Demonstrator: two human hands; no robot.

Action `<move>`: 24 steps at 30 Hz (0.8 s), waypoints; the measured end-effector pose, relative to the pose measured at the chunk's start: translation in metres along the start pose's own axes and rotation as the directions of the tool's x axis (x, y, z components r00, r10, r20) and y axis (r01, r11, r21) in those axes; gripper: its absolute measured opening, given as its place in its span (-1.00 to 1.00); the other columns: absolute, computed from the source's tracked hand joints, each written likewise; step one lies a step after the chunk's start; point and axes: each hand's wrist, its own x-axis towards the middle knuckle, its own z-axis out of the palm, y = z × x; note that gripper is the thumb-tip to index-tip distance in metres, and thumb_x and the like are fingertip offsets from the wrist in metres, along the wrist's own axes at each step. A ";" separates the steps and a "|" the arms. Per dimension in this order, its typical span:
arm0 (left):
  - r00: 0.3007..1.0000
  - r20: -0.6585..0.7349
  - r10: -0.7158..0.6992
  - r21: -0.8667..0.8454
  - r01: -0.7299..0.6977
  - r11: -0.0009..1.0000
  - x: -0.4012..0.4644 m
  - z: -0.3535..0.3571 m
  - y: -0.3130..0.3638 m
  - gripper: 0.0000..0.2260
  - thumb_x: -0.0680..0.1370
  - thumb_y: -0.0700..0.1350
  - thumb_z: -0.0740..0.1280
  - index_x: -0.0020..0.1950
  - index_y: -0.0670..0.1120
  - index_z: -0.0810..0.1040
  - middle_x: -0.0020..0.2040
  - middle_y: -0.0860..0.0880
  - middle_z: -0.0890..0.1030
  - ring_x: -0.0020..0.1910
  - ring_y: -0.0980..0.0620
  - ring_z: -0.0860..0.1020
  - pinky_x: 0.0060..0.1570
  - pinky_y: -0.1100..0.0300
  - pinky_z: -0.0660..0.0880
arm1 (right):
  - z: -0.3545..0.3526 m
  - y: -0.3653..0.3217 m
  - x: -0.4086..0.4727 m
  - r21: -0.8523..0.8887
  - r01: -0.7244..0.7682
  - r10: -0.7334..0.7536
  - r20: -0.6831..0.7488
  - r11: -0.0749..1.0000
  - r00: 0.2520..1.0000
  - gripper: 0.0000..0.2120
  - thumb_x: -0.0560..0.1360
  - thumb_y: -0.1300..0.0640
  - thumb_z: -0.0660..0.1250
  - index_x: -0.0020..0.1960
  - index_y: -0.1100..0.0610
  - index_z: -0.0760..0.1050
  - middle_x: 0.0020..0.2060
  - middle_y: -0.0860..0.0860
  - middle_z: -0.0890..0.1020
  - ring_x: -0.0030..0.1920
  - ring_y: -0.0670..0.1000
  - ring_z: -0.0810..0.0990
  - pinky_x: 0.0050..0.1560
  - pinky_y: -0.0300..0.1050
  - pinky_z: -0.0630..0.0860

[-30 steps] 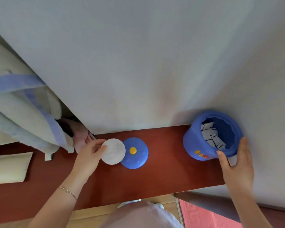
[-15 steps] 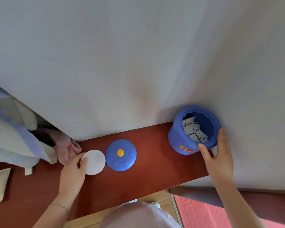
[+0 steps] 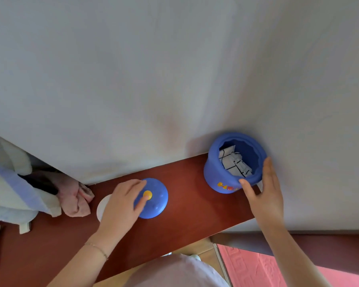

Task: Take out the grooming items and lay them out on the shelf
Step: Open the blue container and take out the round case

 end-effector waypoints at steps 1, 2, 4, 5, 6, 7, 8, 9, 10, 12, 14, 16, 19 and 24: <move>0.996 0.032 0.087 0.000 -0.087 0.996 0.006 0.005 0.004 -0.61 0.46 0.08 0.20 0.09 -0.12 0.63 -0.01 -0.02 0.60 0.01 0.08 0.41 0.03 0.29 0.32 | 0.000 0.000 0.000 0.004 -0.004 0.004 0.001 1.000 1.000 -0.21 0.44 -0.06 0.35 0.52 0.00 -0.01 0.50 -0.14 0.11 0.46 -0.16 0.10 0.36 -0.27 0.09; 0.985 0.071 0.155 0.008 -0.155 0.988 0.010 0.009 0.005 -0.63 0.45 0.07 0.20 0.05 -0.10 0.64 -0.05 0.00 0.61 -0.01 0.11 0.40 -0.01 0.29 0.35 | 0.000 -0.001 0.000 0.009 -0.007 0.007 0.001 1.000 1.000 -0.21 0.44 -0.05 0.35 0.52 0.00 -0.01 0.49 -0.15 0.11 0.46 -0.16 0.10 0.36 -0.28 0.09; 0.959 0.145 0.242 0.045 -0.251 0.967 0.015 0.017 0.004 -0.71 0.41 0.04 0.27 0.00 -0.06 0.65 -0.10 0.06 0.60 -0.05 0.14 0.38 -0.11 0.29 0.44 | 0.000 -0.002 0.000 0.012 -0.006 0.006 -0.001 1.000 1.000 -0.21 0.44 -0.03 0.37 0.52 0.01 0.01 0.49 -0.14 0.11 0.46 -0.17 0.11 0.36 -0.31 0.08; 0.948 0.162 0.275 0.065 -0.288 0.955 0.016 0.021 0.001 -0.77 0.38 -0.01 0.37 -0.02 -0.04 0.66 -0.11 0.06 0.61 -0.07 0.14 0.38 -0.13 0.29 0.46 | 0.000 -0.002 0.000 0.012 -0.004 0.004 -0.006 1.000 1.000 -0.21 0.43 -0.02 0.38 0.52 0.02 0.02 0.49 -0.15 0.11 0.45 -0.17 0.10 0.35 -0.35 0.06; 0.941 0.166 0.296 0.069 -0.311 0.948 0.016 0.024 -0.001 -0.78 0.32 -0.10 0.48 -0.04 -0.05 0.66 -0.13 0.05 0.61 -0.09 0.12 0.37 -0.12 0.29 0.43 | 0.001 -0.001 0.001 0.015 -0.001 0.002 -0.009 1.000 1.000 -0.21 0.43 -0.02 0.38 0.51 0.02 0.02 0.48 -0.16 0.11 0.44 -0.20 0.10 0.33 -0.41 0.03; 0.937 0.161 0.311 0.068 -0.325 0.943 0.016 0.027 -0.004 -0.73 0.27 -0.21 0.53 -0.06 -0.07 0.66 -0.14 0.03 0.61 -0.11 0.12 0.37 -0.08 0.26 0.39 | 0.001 -0.002 0.001 0.016 0.000 0.000 -0.009 1.000 1.000 -0.21 0.43 -0.02 0.38 0.51 0.03 0.02 0.47 -0.17 0.11 0.43 -0.22 0.09 0.30 -0.47 0.00; 0.935 0.149 0.322 0.080 -0.336 0.938 0.016 0.028 -0.006 -0.71 0.25 -0.28 0.53 -0.07 -0.09 0.66 -0.16 0.02 0.62 -0.13 0.10 0.39 -0.05 0.24 0.34 | 0.001 -0.002 0.001 0.015 0.001 -0.001 -0.004 1.000 1.000 -0.21 0.43 -0.01 0.38 0.51 0.03 0.02 0.47 -0.16 0.11 0.42 -0.24 0.08 0.29 -0.49 -0.02; 0.931 0.133 0.340 0.102 -0.354 0.930 0.017 0.029 -0.008 -0.72 0.26 -0.31 0.49 -0.08 -0.09 0.66 -0.17 0.01 0.61 -0.16 0.07 0.43 -0.05 0.23 0.33 | 0.001 -0.002 0.002 0.015 0.003 -0.003 0.001 1.000 1.000 -0.21 0.44 -0.01 0.38 0.51 0.02 0.01 0.48 -0.15 0.10 0.42 -0.24 0.08 0.29 -0.48 -0.02; 0.928 0.129 0.349 0.122 -0.364 0.923 0.017 0.029 -0.011 -0.75 0.29 -0.30 0.45 -0.08 -0.09 0.65 -0.18 0.02 0.61 -0.21 0.03 0.48 -0.06 0.22 0.32 | 0.000 -0.001 0.002 0.019 0.005 -0.005 0.005 1.000 1.000 -0.21 0.44 -0.01 0.38 0.51 0.02 0.00 0.49 -0.14 0.10 0.43 -0.22 0.08 0.31 -0.46 -0.01; 0.924 0.155 0.351 0.119 -0.370 0.921 0.017 0.028 -0.015 -0.83 0.38 -0.21 0.32 -0.09 -0.07 0.64 -0.16 0.06 0.58 -0.27 0.01 0.52 -0.10 0.22 0.36 | 0.000 -0.001 0.002 0.025 0.010 -0.010 0.009 1.000 1.000 -0.21 0.44 -0.02 0.37 0.51 0.02 -0.01 0.48 -0.15 0.10 0.44 -0.21 0.08 0.31 -0.48 -0.02; 0.925 0.174 0.339 0.066 -0.354 0.933 0.019 0.025 -0.012 -0.78 0.44 -0.12 0.18 -0.12 -0.05 0.63 -0.10 0.13 0.50 -0.22 0.06 0.48 -0.15 0.21 0.41 | -0.002 -0.001 0.002 0.022 0.014 -0.014 0.008 1.000 1.000 -0.20 0.44 -0.05 0.37 0.51 0.02 -0.01 0.44 -0.20 0.08 0.42 -0.25 0.06 0.26 -0.59 -0.07; 0.933 0.131 0.335 0.003 -0.338 0.941 0.025 0.014 0.002 -0.74 0.44 -0.08 0.16 -0.13 -0.08 0.64 -0.06 0.14 0.49 -0.15 0.09 0.44 -0.12 0.22 0.40 | -0.001 -0.003 0.002 0.034 0.020 -0.020 0.009 0.999 1.000 -0.19 0.43 -0.07 0.36 0.51 0.03 0.00 0.42 -0.22 0.08 0.41 -0.27 0.05 0.23 -0.64 -0.10; 0.918 -0.015 0.397 -0.065 -0.397 0.916 0.051 -0.010 0.049 -0.72 0.45 -0.11 0.18 -0.10 -0.15 0.68 -0.07 -0.01 0.62 -0.08 0.08 0.47 -0.06 0.27 0.40 | -0.002 -0.003 0.002 0.050 0.024 -0.025 0.005 0.998 1.000 -0.19 0.42 -0.13 0.34 0.51 0.04 -0.01 0.42 -0.22 0.06 0.42 -0.25 0.04 0.27 -0.61 -0.10; 0.796 -0.118 0.593 -0.085 -0.603 0.793 0.107 -0.024 0.135 -0.74 0.51 -0.17 0.20 0.02 -0.16 0.66 0.03 -0.05 0.63 -0.01 0.05 0.49 0.02 0.29 0.38 | -0.003 -0.002 0.001 0.069 0.048 -0.050 0.024 0.996 0.998 -0.17 0.43 -0.16 0.34 0.50 0.01 -0.05 0.44 -0.22 0.02 0.43 -0.27 0.00 0.36 -0.48 -0.04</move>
